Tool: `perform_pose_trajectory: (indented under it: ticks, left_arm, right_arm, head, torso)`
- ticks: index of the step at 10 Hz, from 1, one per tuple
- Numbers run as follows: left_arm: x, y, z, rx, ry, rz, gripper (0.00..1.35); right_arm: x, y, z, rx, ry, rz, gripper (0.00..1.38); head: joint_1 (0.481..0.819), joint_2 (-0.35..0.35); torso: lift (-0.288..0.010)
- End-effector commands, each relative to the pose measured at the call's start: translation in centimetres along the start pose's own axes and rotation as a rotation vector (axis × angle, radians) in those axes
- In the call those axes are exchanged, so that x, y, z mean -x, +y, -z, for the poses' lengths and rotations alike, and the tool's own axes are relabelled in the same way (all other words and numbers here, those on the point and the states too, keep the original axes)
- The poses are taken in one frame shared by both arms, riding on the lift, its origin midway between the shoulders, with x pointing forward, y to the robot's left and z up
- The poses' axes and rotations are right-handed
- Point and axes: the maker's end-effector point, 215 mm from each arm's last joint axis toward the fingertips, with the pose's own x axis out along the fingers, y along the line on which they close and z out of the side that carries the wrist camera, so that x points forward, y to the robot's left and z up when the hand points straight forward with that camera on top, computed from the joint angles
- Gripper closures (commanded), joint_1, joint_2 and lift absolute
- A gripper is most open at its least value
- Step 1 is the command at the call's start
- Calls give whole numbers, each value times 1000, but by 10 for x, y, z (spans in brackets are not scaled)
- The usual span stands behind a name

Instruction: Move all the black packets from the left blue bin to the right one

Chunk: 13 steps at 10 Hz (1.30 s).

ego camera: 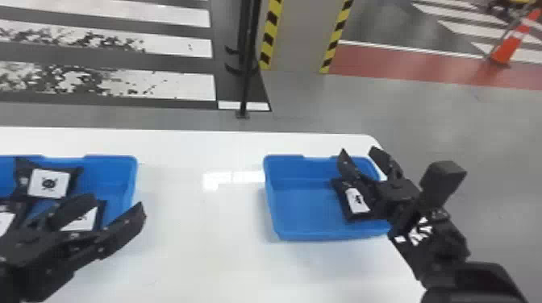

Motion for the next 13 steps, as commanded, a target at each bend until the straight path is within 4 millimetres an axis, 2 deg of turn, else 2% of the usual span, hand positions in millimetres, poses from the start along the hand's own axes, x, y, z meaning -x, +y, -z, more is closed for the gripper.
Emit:
perform_pose_trajectory:
  ticks: [1,3,4,5,7,8,9,11,13]
  left_arm:
    - [1,15,-4,-30,5,-40,236]
    - [-2,36,-9,-67,7,-99,242]
    - [-9,50,-5,-74,20,-123,242]
    - [-16,65,-1,-74,32,-146,242]
    - [-26,93,6,-83,72,-208,242]
    - [-27,106,13,-81,102,-247,242]
    - [-26,121,28,-71,151,-290,242]
    - [-27,152,51,-64,229,-359,242]
    - [-36,175,59,-53,259,-400,242]
  right_arm:
    - [28,61,-22,-3,-64,-71,160]
    - [46,112,-31,-85,-94,-149,163]
    - [56,128,-34,-105,-95,-176,163]
    - [67,142,-37,-129,-93,-196,163]
    - [90,163,-31,-192,-65,-227,165]
    - [101,168,-25,-203,-39,-231,165]
    - [107,171,-18,-216,-14,-231,167]
    - [107,174,-14,-221,-1,-246,170]
    - [105,175,-7,-237,13,-250,171]
  head:
    - [695,-214]
    - [695,-113]
    - [695,-61]
    - [695,-42]
    - [695,21]
    - [695,51]
    - [695,73]
    - [695,104]
    - [695,134]
  torso:
    - [-140]
    - [-140]
    - [-140]
    - [-140]
    - [-140]
    - [-140]
    - [-140]
    - [-140]
    - [-140]
